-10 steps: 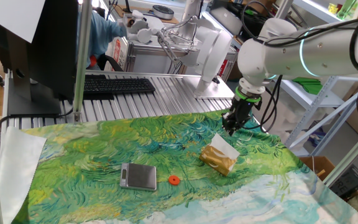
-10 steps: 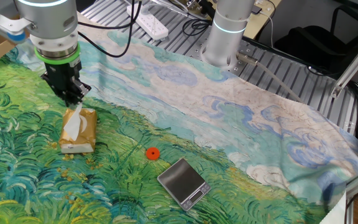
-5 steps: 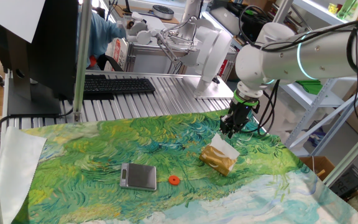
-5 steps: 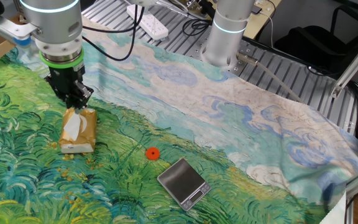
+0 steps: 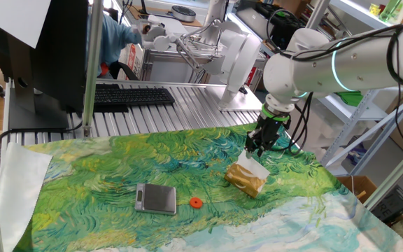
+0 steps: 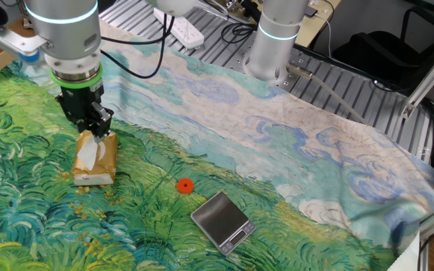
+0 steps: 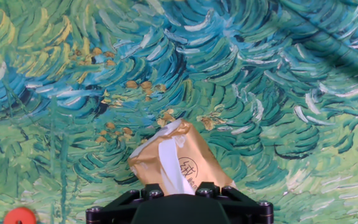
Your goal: Pull out a napkin
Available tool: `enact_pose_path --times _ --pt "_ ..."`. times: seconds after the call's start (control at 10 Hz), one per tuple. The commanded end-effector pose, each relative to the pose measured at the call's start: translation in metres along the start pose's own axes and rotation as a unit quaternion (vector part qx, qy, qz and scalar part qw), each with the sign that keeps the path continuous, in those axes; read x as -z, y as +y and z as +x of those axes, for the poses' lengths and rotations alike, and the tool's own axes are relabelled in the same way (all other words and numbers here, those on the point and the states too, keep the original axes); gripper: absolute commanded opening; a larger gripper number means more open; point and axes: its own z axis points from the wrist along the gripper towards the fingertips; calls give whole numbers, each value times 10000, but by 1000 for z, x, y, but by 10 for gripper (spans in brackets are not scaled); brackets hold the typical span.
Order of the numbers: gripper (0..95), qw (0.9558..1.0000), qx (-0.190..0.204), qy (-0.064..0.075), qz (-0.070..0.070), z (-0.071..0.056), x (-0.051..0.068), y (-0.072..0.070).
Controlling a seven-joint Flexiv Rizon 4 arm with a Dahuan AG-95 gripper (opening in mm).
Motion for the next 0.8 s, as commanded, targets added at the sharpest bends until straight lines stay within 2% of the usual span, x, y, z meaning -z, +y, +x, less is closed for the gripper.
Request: enact_pose_path --times 0.1,0.3,0.6,0.7,0.8 --pt "380 10000 43 -6 -8 -1 -5 -2" --pt "380 10000 40 -21 -39 -2 -15 -4" --pt "380 10000 52 -14 -45 -2 -18 -4" --pt "190 10000 71 -5 -45 -2 -18 -4" --pt "190 10000 78 1 -47 -2 -19 -4"
